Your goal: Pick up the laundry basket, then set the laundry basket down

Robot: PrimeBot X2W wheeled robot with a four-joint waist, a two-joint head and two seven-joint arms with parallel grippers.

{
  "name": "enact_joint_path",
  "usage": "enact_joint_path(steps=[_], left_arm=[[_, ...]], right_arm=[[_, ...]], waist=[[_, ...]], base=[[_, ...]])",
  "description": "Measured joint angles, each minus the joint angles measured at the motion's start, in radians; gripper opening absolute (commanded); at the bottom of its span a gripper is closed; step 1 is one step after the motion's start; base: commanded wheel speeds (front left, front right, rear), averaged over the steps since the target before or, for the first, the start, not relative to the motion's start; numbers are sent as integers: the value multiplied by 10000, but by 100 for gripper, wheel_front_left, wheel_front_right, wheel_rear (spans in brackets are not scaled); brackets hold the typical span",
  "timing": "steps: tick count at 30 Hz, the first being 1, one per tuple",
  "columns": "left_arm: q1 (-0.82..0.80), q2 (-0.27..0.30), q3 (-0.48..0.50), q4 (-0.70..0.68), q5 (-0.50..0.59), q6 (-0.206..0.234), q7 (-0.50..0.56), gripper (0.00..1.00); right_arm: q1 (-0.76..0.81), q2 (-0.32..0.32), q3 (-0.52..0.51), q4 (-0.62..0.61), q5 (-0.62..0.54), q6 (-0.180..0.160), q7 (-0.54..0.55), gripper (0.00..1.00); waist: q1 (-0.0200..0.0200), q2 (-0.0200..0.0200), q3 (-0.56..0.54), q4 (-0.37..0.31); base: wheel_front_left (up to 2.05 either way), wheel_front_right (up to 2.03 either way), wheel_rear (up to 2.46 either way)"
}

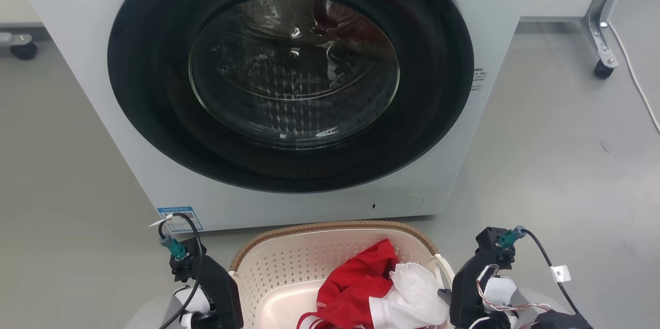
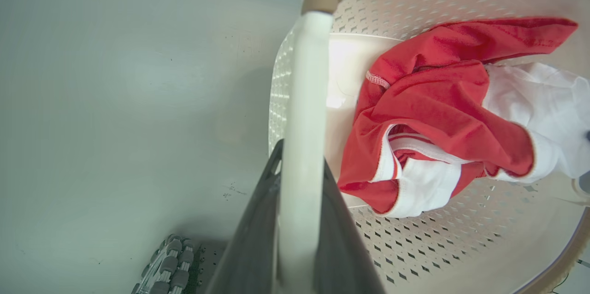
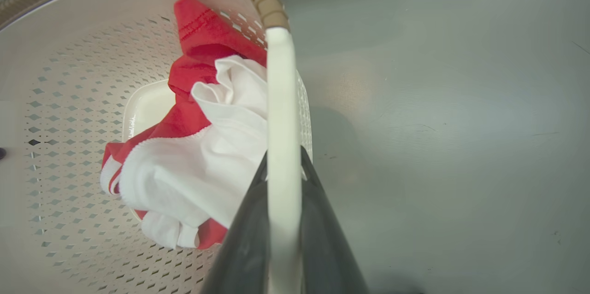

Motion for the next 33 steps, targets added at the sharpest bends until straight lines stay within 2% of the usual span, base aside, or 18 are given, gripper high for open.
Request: enact_joint_path(steps=[10, 33], left_arm=[[162, 107, -92, -90, -161, 0, 222, 0], [163, 270, -305, -291, -357, 0, 380, 0]], right_arm=[[-4, 0, 180, -10, 332, 2, 301, 0], [-80, 0, 589, -17, 915, 0, 316, 0]], waist=[[1, 0, -504, -11], [2, 1, -733, -21]], base=[[0, 0, 0], [0, 0, 0]])
